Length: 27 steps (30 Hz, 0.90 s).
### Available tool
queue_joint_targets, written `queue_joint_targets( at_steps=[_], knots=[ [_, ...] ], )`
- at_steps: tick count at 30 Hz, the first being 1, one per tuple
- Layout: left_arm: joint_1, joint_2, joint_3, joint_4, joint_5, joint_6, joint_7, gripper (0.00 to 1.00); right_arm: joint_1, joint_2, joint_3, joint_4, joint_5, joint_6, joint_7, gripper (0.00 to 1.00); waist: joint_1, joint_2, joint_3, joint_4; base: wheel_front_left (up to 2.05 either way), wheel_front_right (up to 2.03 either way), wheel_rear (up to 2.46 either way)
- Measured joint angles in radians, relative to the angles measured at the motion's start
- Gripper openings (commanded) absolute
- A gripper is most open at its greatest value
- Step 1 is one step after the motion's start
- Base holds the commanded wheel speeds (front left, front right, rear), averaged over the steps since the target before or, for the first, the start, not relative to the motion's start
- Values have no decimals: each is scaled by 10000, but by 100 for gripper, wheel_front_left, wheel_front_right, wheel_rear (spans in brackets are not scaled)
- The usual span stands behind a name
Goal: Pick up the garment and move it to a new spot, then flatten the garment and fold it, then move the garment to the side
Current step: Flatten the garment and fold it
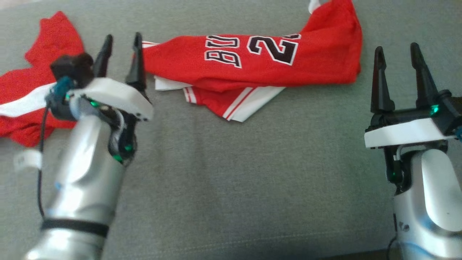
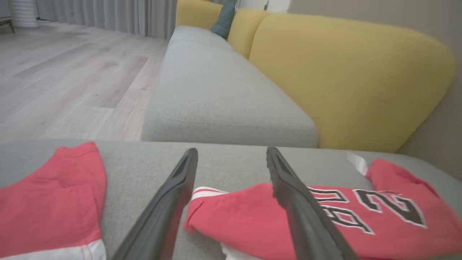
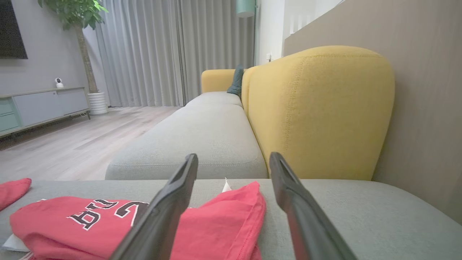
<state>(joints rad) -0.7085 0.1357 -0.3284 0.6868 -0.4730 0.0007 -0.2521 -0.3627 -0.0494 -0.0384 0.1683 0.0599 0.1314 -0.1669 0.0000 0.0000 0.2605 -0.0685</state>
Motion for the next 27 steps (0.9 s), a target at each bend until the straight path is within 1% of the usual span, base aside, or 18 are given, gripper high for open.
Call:
queue_joint_targets(
  at_steps=[5, 8, 11, 13, 16, 19, 22, 24, 27],
  knots=[
    [2078, -518, 786, -2234, 504, -48, -19, 100, 117, -2, -31, 0, 6, 0, -6, 100, 0, 0, -353, 443, 0, 0, 0],
    [3396, -669, 924, -3329, 890, -192, -19, 100, 490, 0, -178, -29, 54, 0, -13, 100, 0, 0, -636, 733, 0, 0, 0],
    [4396, -826, 1104, -4142, 1039, -203, -19, 100, 1043, 0, -313, -13, 163, 0, -12, 100, -1, 0, -933, 1024, 0, 0, 0],
    [4916, -846, 1114, -4458, 1104, -272, -19, 100, 1311, 4, -341, -2, 263, 0, -12, 100, -1, 0, -1138, 1188, 0, 0, 0],
    [5531, -865, 1189, -4780, 1076, -228, -19, 100, 1442, 4, -349, -13, 454, 0, -12, 100, -1, 0, -1420, 1339, 0, 0, 0],
    [5766, -865, 1185, -4932, 1049, -140, -19, 100, 1498, 6, -334, -2, 495, 0, -12, 100, -1, 0, -1546, 1366, 0, 0, 0],
    [5855, -865, 1028, -5058, 796, 8, -19, 100, 1506, 6, -336, 90, 558, 0, -10, 100, -1, 0, -1608, 1341, 0, 0, 0],
    [5849, -867, 817, -5147, 798, 90, -19, 100, 1508, 6, -407, 301, 577, 0, 15, 100, -1, 0, -1604, 1353, 0, 0, 0],
    [5847, -878, 619, -5212, 754, 100, -19, 100, 1495, 8, -709, 846, 1043, 0, 297, 100, -1, 1, -1541, 1418, 0, 0, 0]
  ],
)
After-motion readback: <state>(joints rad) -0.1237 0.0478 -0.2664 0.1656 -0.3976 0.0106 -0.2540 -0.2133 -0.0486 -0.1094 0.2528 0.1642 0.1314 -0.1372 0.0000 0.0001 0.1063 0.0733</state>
